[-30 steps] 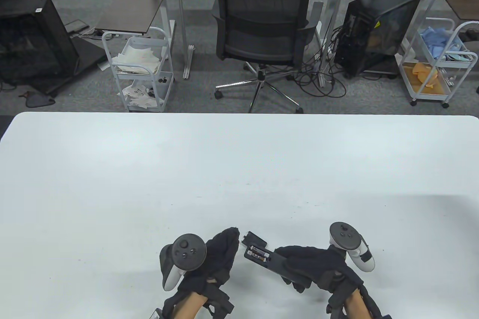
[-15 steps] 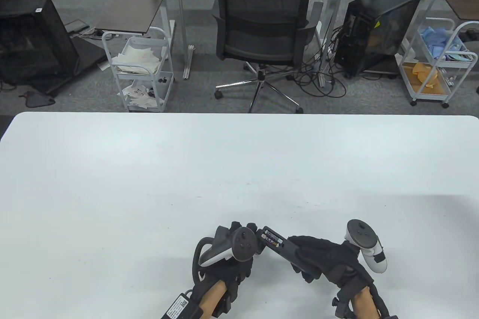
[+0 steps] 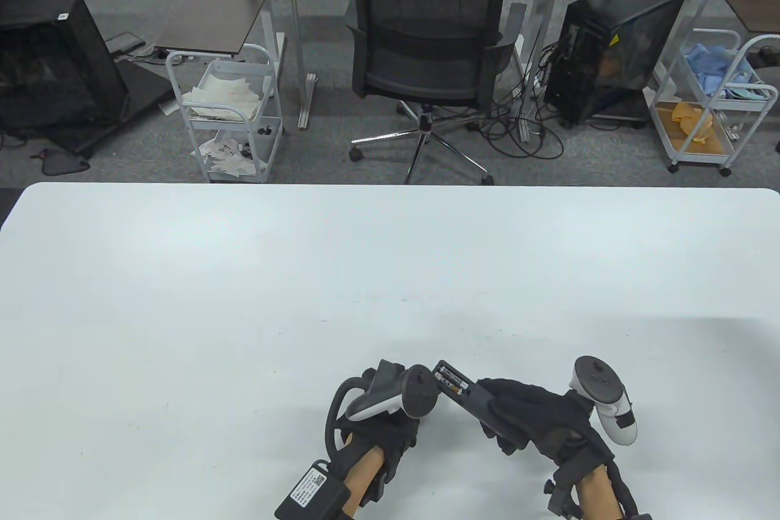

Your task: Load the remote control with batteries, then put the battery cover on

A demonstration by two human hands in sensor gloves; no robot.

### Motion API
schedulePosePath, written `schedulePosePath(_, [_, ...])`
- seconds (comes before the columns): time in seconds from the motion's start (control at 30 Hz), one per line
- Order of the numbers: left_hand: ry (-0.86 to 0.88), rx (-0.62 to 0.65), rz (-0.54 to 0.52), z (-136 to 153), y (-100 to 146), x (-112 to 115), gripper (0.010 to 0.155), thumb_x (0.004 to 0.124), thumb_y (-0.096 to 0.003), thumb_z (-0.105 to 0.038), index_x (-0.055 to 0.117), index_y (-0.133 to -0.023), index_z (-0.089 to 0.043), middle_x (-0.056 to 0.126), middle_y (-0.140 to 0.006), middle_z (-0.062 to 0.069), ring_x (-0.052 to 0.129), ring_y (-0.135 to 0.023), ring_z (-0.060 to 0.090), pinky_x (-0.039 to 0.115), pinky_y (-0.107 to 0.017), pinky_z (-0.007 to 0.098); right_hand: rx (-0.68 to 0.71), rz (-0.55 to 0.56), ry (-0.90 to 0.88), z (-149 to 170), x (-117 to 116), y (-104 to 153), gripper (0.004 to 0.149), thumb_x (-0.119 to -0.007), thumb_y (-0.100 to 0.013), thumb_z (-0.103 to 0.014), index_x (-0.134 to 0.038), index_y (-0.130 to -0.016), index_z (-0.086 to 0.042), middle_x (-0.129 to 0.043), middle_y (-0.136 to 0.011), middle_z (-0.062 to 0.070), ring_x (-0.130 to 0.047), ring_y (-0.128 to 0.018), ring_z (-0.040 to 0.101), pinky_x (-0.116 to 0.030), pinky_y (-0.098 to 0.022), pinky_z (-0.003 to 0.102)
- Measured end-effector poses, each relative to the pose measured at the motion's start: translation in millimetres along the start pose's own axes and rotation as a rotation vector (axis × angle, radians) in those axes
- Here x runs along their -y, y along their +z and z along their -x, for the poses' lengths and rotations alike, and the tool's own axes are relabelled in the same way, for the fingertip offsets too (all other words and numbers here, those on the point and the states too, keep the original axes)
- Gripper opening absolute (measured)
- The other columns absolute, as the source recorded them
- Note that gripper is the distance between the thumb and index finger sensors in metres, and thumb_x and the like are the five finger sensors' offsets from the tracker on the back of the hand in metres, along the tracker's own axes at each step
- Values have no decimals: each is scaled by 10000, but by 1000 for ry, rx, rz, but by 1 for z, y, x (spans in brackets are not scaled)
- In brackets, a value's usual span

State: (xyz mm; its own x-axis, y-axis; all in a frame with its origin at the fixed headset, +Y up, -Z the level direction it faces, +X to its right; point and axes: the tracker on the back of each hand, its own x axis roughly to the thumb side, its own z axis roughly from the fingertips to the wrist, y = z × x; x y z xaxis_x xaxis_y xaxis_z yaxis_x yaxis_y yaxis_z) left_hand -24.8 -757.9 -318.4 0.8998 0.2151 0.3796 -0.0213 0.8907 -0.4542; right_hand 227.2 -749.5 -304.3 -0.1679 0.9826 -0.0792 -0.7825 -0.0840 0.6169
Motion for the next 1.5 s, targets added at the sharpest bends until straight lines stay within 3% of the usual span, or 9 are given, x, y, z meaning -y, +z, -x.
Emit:
schedulePosePath(0.17, [-6, 2, -118, 0, 2, -3, 486, 711, -599, -181, 651, -1077, -254, 655, -1107, 76, 584, -1096, 335, 440, -776, 700, 1, -3, -4, -1, 0, 0, 560, -715, -583, -381, -634, -1068, -114, -958, -756, 117, -986, -424, 151, -800, -561, 413])
schedulePosePath(0.3, [122, 53, -105, 11, 10, -11, 543, 694, -597, -190, 542, -1117, -220, 703, -1043, 146, 663, -1014, 385, 600, -726, 630, -2, -2, 0, -1, 0, 0, 562, -715, -582, -382, -632, -1070, -114, -957, -757, 118, -986, -423, 152, -801, -560, 413])
schedulePosePath(0.4, [203, 91, -134, 22, 22, -18, 625, 663, -601, -203, 418, -1157, -348, 715, -1001, 180, 836, -846, 395, 730, -630, 561, -7, -2, 3, -1, 0, 0, 560, -715, -583, -381, -635, -1068, -113, -958, -756, 119, -986, -423, 151, -800, -560, 414])
schedulePosePath(0.5, [263, 118, -172, 31, 38, -23, 603, 590, -598, -203, 467, -1137, -441, 686, -1013, 193, 880, -770, 373, 772, -571, 535, -17, -5, 15, -1, -1, -1, 561, -715, -583, -381, -635, -1068, -111, -959, -758, 114, -986, -423, 152, -800, -560, 414])
schedulePosePath(0.8, [663, 179, -440, 61, 70, -12, 523, 706, -570, -134, 644, -1082, -218, 756, -1012, 134, 675, -956, 425, 571, -708, 642, -61, -23, 66, 3, -7, -6, 562, -715, -583, -382, -635, -1068, -111, -959, -757, 115, -987, -423, 151, -800, -560, 414])
schedulePosePath(0.93, [690, 97, -585, 63, 81, -13, 494, 752, -570, -154, 694, -1058, -207, 826, -957, 159, 884, -773, 359, 726, -604, 563, -76, -24, 80, 4, -8, -7, 560, -715, -582, -381, -636, -1067, -111, -958, -758, 115, -986, -423, 152, -800, -560, 414])
schedulePosePath(1.03, [555, 61, -574, 60, 83, -14, 522, 623, -579, -140, 680, -1072, -304, 668, -1055, 200, 903, -739, 380, 794, -547, 511, -83, -27, 87, 5, -9, -8, 560, -715, -583, -381, -636, -1067, -112, -957, -757, 119, -987, -422, 152, -800, -561, 413])
schedulePosePath(1.2, [564, 83, -523, 60, 79, -11, 533, 580, -520, -51, 773, -1003, -164, 559, -1074, 211, 887, -794, 350, 808, -585, 491, -83, -29, 92, 6, -10, -8, 561, -715, -582, -381, -634, -1068, -112, -957, -757, 118, -986, -423, 152, -800, -560, 414])
schedulePosePath(1.5, [442, -16, -388, 71, 77, -10, 702, 738, -501, -17, 457, -1135, -129, 517, -1043, 244, 904, -841, 268, 860, -619, 431, -87, -35, 98, 6, -12, -9, 561, -715, -582, -381, -635, -1067, -112, -958, -756, 117, -987, -423, 153, -800, -560, 414])
